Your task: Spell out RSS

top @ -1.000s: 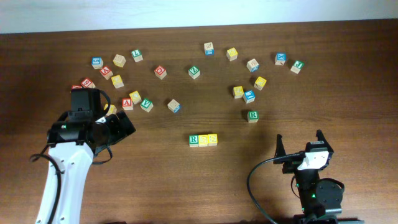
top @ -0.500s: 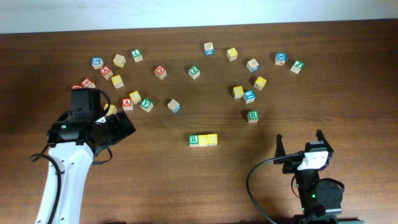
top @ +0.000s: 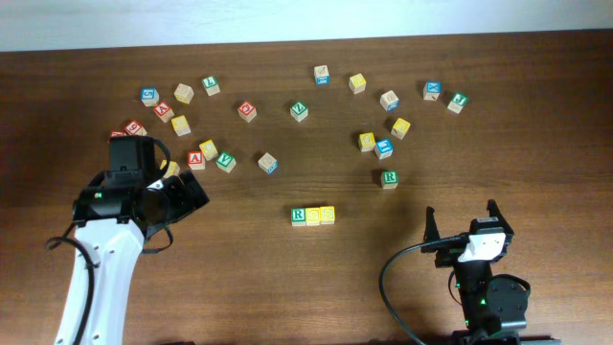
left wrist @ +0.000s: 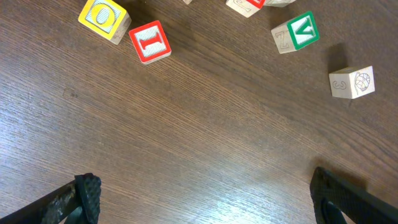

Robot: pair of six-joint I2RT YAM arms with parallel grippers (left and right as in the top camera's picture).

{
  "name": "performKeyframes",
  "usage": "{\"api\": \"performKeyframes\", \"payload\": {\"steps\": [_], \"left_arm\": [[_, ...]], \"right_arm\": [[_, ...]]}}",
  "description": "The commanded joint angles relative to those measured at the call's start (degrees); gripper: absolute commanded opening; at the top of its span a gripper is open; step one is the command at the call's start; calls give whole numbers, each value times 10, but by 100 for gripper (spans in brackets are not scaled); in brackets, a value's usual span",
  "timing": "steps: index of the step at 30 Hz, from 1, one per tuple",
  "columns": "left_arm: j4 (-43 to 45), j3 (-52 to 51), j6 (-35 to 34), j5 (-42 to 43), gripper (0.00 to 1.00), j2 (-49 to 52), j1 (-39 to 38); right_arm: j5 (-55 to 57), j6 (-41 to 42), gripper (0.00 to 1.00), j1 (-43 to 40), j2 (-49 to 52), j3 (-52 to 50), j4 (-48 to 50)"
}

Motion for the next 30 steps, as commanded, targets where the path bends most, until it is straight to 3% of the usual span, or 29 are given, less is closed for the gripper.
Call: {"api": "performKeyframes", "payload": {"steps": [1,8,18,24,30], "left_arm": [[-1,4,0,-2,99,-9,3],[-2,4,0,-2,99,-9,3],[-105,-2,1,2,99,-12,3],[-54,-49,28,3,99,-84,3],[60,-185,79,4,99,-226,3]], "right_arm": [[7,-1,98,-4,-5,-3,-4],[7,-1,98,-4,-5,-3,-4],[7,-1,98,-4,-5,-3,-4],[7,-1,98,-4,-5,-3,-4],[7,-1,98,-4,-5,-3,-4]]}}
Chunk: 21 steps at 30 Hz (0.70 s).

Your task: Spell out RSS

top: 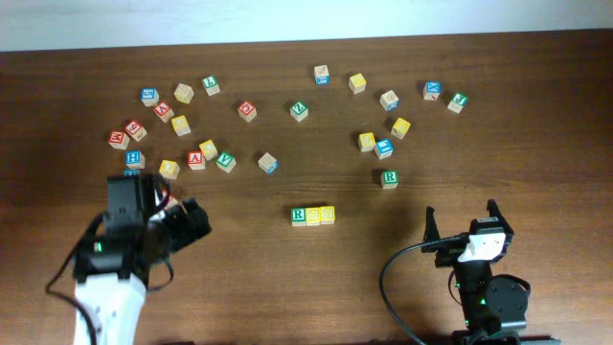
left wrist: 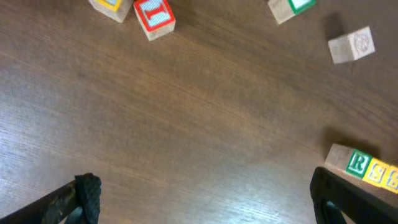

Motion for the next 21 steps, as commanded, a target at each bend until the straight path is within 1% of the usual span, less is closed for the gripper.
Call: {"api": "performKeyframes", "payload": {"steps": [1,4,5,9,14,17,19,21], "left_arm": [[47,-81,35,-2,99,-89,3],[67,-125,34,-2,99,-190,3],[66,-130,34,-2,99,-231,3],[63,-131,34,-2,99,-334,3],[63,-131,35,12,99,-364,3],[63,-131,66,20,99,-377,3],[63,-132,105,37,99,-389,3],[63,-133,112,37,99,-406,3]], "right_arm": [[7,-2,98,-4,-5,-3,-4],[7,-2,98,-4,-5,-3,-4],[7,-2,98,-4,-5,-3,-4],[7,-2,98,-4,-5,-3,-4],[7,-2,98,-4,-5,-3,-4],[7,-2,98,-4,-5,-3,-4],[7,-2,98,-4,-5,-3,-4],[7,-2,98,-4,-5,-3,-4]]}}
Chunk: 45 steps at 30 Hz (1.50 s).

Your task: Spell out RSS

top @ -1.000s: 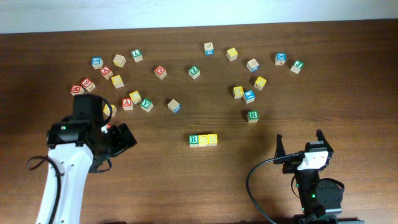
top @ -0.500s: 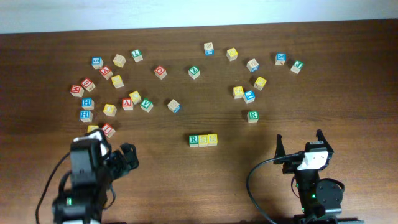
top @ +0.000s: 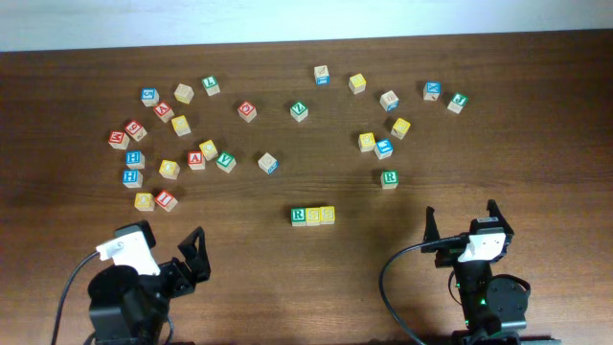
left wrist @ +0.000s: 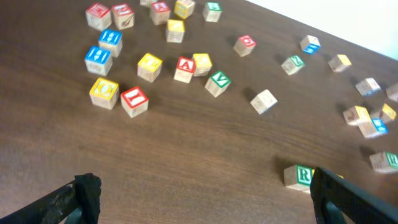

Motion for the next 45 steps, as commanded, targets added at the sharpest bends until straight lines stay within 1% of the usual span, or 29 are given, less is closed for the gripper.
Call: {"api": "performKeyframes", "payload": {"steps": [1,3,6,8,10,11,13,14,15,18,21,29,33,38,41,43,45], "left_arm": [[1,-6,49,19,99,-35,3],[4,-18,62,19,99,-64,3],[11,-54,63,19,99,-108,3],[34,-89,63,26,99,-137,3],[70,-118,64,39,99,-158,3],[92,-131,75,49,99,-166,3],[157,-161,135,85,99,-179,3],[177,-170,143,91,99,-183,3],[195,-182,144,90,99,-189,3],[208,-201,144,90,99,-208,3],[251,-228,144,90,99,-211,3],[449,-327,151,90,99,-212,3],[499,-355,181,90,99,-212,3],[498,-355,187,68,99,-212,3],[456,-355,186,66,99,-212,3],[438,-355,145,47,99,-212,3],[437,-355,145,36,99,-212,3]], "right_arm": [[7,-2,98,-4,-4,-3,-4],[7,-2,98,-4,-4,-3,-4],[7,-2,98,-4,-4,-3,-4],[7,-2,98,-4,-4,-3,-4],[7,-2,98,-4,-4,-3,-4],[7,-2,98,-4,-4,-3,-4],[7,-2,98,-4,-4,-3,-4],[7,-2,98,-4,-4,-3,-4],[7,-2,98,-4,-4,-3,-4],[7,-2,98,-4,-4,-3,-4],[7,-2,98,-4,-4,-3,-4],[7,-2,98,-4,-4,-3,-4],[7,-2,98,-4,-4,-3,-4],[7,-2,98,-4,-4,-3,-4],[7,-2,98,-4,-4,-3,-4],[7,-2,98,-4,-4,-3,-4],[7,-2,98,-4,-4,-3,-4]]}}
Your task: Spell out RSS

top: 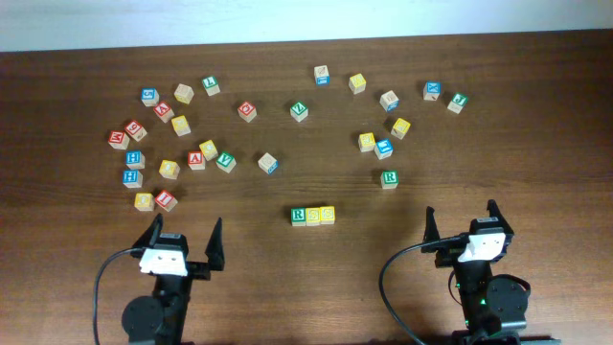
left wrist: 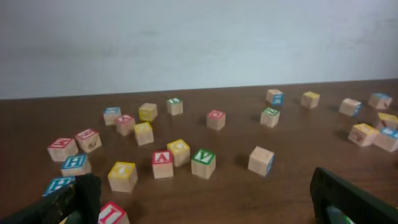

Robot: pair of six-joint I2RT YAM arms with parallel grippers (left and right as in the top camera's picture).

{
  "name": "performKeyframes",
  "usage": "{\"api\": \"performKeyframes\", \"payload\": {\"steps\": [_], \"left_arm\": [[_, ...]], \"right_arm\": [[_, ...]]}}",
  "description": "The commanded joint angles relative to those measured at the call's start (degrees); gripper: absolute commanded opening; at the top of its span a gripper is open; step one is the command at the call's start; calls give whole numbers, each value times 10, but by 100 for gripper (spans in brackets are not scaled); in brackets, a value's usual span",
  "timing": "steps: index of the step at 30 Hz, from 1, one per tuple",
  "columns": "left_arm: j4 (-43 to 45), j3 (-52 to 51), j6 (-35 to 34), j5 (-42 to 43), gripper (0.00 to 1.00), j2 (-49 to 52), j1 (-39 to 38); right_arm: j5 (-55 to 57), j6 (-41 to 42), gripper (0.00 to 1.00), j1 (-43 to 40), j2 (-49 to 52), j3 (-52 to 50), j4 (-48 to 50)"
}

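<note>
Three blocks stand touching in a row (top: pixel 313 216) at the table's middle: a green R (top: pixel 299 216) on the left, then two yellow blocks (top: pixel 328 215) whose letters are too small to read. My left gripper (top: pixel 184 232) is open and empty near the front edge, left of the row, its fingers pointing at the far edge. At the front right, my right gripper (top: pixel 461 218) is open and empty too. The left wrist view looks level across the table between the left gripper's (left wrist: pixel 202 208) wide-apart fingers, and the row is out of that view.
Several loose letter blocks lie scattered at the back left (top: pixel 196 158) and back right (top: pixel 383 147). A second green R block (top: pixel 389 178) sits right of the row. A red I block (left wrist: pixel 112 214) lies closest to my left finger. A white wall (left wrist: pixel 199 37) is beyond the table.
My left arm has settled at the front edge with its fingers pointing straight back. Its camera now looks level across the table at the wall. The blocks and right arm are unchanged.
My left gripper was open beside the left cluster of blocks. Then it was nearer the front, with the R row at the edge of its view, then at the front edge, and now it rests there. The row and right arm stayed put.
</note>
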Motion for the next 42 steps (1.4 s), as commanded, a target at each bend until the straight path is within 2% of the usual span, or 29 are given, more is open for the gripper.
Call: {"api": "performKeyframes", "payload": {"steps": [1,5,10,14,42], "left_arm": [[-5,-3,-18,-34,99,-5,3],[-12,-3,-18,-92,99,-5,3],[-12,-3,-14,-105,99,-5,3],[-8,-3,-14,-153,99,-5,3],[-12,-2,-14,-120,99,-5,3]], "right_arm": [[7,0,98,-4,-4,-3,-4],[7,0,98,-4,-4,-3,-4],[7,0,98,-4,-4,-3,-4],[7,0,98,-4,-4,-3,-4],[7,0,98,-4,-4,-3,-4]]}}
